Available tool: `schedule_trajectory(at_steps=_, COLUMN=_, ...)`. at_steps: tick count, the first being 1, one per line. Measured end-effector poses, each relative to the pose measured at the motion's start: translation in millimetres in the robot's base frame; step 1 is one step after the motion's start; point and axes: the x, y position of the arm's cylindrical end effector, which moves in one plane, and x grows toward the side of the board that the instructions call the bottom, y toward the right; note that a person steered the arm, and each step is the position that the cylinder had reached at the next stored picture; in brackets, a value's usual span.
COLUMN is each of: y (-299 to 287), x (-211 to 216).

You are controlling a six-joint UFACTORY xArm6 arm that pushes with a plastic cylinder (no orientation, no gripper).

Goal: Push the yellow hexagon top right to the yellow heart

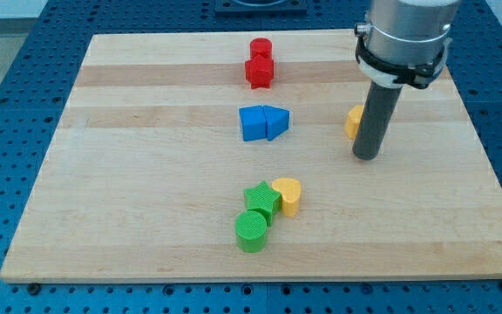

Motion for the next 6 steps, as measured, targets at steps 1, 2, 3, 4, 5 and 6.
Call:
schedule_trajectory(at_steps=1, y=52.3, x=-10.9)
schedule_trajectory(at_steps=2, y=38.3, x=-62.6)
schedule_trajectory(at_steps=3, y=34.8, x=-68.1)
schedule_trajectory(at_steps=4, y=8.5, x=-62.9)
schedule_trajectory(at_steps=5, y=-24.8, x=-32.2)
schedule_trajectory(at_steps=6, y=-41.3, x=2.6)
